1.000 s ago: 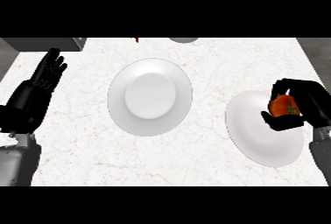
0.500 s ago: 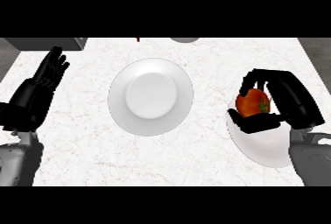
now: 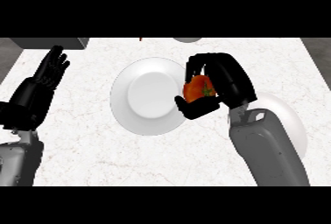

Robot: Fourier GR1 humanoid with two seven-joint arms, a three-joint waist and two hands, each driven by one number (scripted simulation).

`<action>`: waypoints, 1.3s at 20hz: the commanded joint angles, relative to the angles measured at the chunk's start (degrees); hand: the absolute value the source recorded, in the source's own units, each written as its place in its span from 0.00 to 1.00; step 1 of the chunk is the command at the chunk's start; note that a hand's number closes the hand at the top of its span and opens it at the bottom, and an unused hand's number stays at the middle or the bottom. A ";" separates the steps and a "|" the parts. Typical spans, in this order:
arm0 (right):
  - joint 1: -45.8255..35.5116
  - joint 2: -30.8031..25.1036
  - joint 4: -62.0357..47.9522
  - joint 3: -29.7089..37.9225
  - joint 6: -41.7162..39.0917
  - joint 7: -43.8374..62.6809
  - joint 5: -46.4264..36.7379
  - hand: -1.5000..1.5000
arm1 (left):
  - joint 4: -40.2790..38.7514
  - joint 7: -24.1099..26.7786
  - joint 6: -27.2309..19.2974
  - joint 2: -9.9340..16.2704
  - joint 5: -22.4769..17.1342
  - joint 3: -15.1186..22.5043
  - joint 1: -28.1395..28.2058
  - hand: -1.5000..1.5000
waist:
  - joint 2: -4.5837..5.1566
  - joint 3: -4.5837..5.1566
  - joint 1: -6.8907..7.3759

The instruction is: Pick the tomato from the plate and place it in the plate

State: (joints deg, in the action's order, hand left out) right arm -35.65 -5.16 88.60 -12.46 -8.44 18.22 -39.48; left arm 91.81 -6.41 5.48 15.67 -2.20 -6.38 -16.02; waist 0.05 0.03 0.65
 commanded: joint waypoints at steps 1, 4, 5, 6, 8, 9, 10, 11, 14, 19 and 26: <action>-8.05 4.90 -11.14 -2.45 4.83 2.63 -0.34 1.00 | -1.67 1.71 0.57 -0.36 0.58 0.20 -0.06 0.50 | 0.17 -0.01 0.41; -12.70 5.03 -18.15 -5.00 8.85 4.45 2.50 1.00 | -1.44 -0.63 0.72 -0.11 -0.02 -0.21 -1.71 0.50 | 0.15 -0.01 0.45; -12.30 5.06 -21.97 -4.27 10.59 0.72 2.37 1.00 | 0.57 -1.74 1.62 0.18 -1.38 -0.82 0.19 0.50 | 0.13 -0.02 0.54; -15.46 5.08 -26.83 -6.56 14.08 2.21 3.06 1.00 | 1.03 -0.95 -0.84 -2.25 1.33 1.93 -0.78 0.50 | 0.33 -0.02 1.29; -19.86 5.11 -31.32 -5.16 14.80 1.06 4.68 1.00 | -0.39 1.49 0.34 -1.31 1.13 0.58 0.85 0.50 | 0.26 -0.01 0.86; -21.32 5.12 -34.36 -8.23 16.96 2.89 5.50 1.00 | -0.42 -0.54 1.13 -0.66 -0.06 0.22 -1.10 0.50 | 0.34 0.00 1.31; -21.66 5.13 -37.67 -9.91 20.03 1.95 5.45 1.00 | 1.24 -1.37 -0.69 -2.14 1.31 1.63 -1.35 0.50 | 0.42 -0.01 1.74; -21.09 5.14 -40.24 -8.40 18.99 -1.45 4.87 1.00 | 2.25 -1.70 -1.33 -2.71 1.98 1.99 1.03 0.50 | 0.35 -0.02 1.36; -23.50 5.15 -46.52 -15.75 25.15 -0.41 9.37 1.00 | -0.69 -0.70 1.29 -1.03 0.43 0.99 -2.98 0.50 | 0.66 0.00 2.50; -26.52 5.16 -54.05 -12.86 27.21 -2.14 17.83 1.00 | -0.22 1.14 0.58 -2.84 1.81 2.72 -1.86 0.50 | 1.07 -0.02 3.77; -25.74 5.16 -54.61 -17.63 30.00 -6.85 29.99 0.00 | -0.02 -3.25 1.49 -3.18 0.08 3.19 -5.53 0.50 | 1.41 -0.08 5.92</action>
State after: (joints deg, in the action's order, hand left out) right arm -61.34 -0.01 34.21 -29.10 19.98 14.09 -15.84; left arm 90.96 -7.34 6.93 13.18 -1.57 -3.92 -20.00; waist 1.40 0.00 5.77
